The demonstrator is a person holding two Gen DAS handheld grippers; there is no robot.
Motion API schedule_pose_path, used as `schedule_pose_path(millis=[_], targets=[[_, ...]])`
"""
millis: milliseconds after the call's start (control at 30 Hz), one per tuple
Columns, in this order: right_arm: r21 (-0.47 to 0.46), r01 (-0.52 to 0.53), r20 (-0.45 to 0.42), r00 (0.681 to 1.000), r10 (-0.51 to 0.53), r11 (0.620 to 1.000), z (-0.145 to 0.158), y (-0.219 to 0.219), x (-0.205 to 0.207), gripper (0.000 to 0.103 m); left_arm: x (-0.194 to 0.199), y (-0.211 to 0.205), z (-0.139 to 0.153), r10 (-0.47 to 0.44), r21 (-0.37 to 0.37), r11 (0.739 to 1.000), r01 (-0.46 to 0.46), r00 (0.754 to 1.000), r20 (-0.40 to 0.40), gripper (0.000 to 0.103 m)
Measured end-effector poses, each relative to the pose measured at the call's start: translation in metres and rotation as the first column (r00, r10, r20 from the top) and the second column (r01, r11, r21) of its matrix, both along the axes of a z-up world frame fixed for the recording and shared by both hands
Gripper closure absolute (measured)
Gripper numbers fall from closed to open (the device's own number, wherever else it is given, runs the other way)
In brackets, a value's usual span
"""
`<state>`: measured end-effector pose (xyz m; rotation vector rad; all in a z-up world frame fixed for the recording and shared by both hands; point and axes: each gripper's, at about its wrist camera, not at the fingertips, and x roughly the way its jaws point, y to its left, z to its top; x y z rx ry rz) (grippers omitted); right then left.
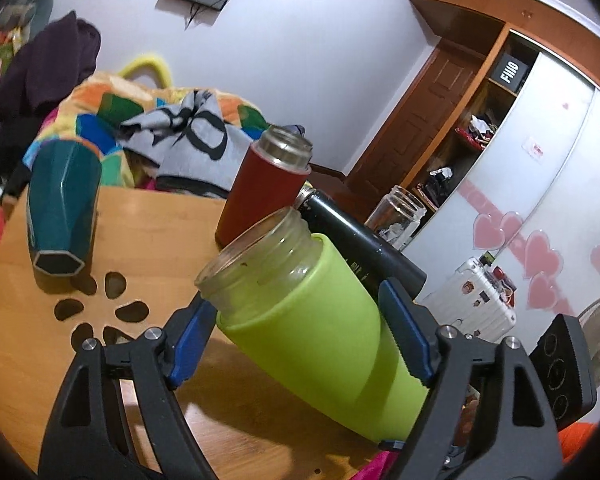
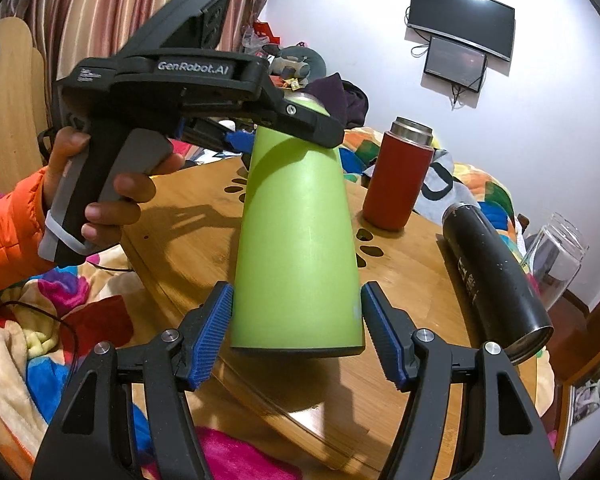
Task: Flip cup upside down
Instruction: 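Tilt the tumbler onto its side with both grippers, base toward the right gripper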
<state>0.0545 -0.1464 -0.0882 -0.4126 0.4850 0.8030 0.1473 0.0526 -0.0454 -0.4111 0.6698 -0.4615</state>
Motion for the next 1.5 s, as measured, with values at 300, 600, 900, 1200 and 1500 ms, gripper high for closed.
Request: schedule_pose_path(millis=[300,600,900,1200,1500], targets=[[0.011,-0.020,-0.038,0.999,0.021,1.000,0.000,0.001,0.007,0.041,0.012,0.008,-0.017,0.011,-0.070,0.997,-0.018,0.996,-0.094,0.019],[0.001,-0.061,-0.039,0.997,0.061,0.998,-0.002,0.000,0.006,0.041,0.016,0.021,-0.039,-0.003,-0.174,0.984,-0.032,0.981,-0.195,0.018],[0.012,-0.080,-0.051,0.995,0.080,0.997,-0.003,0.000,0.008,0.041,0.014,0.029,-0.050,-0.012,-0.211,0.977,-0.042,0.969,-0.248,0.017],[0.014,-0.099,-0.057,0.993,0.100,0.995,-0.004,-0.002,0.008,0.039,0.009,0.039,-0.048,-0.092,-0.223,0.974,0.033,0.962,-0.259,0.013],[0.066,-0.035,-0.102,0.994,0.042,0.997,-0.006,-0.016,0.025,0.039,-0.018,0.055,-0.040,0.008,-0.012,1.000,-0.011,0.969,-0.249,0.000]])
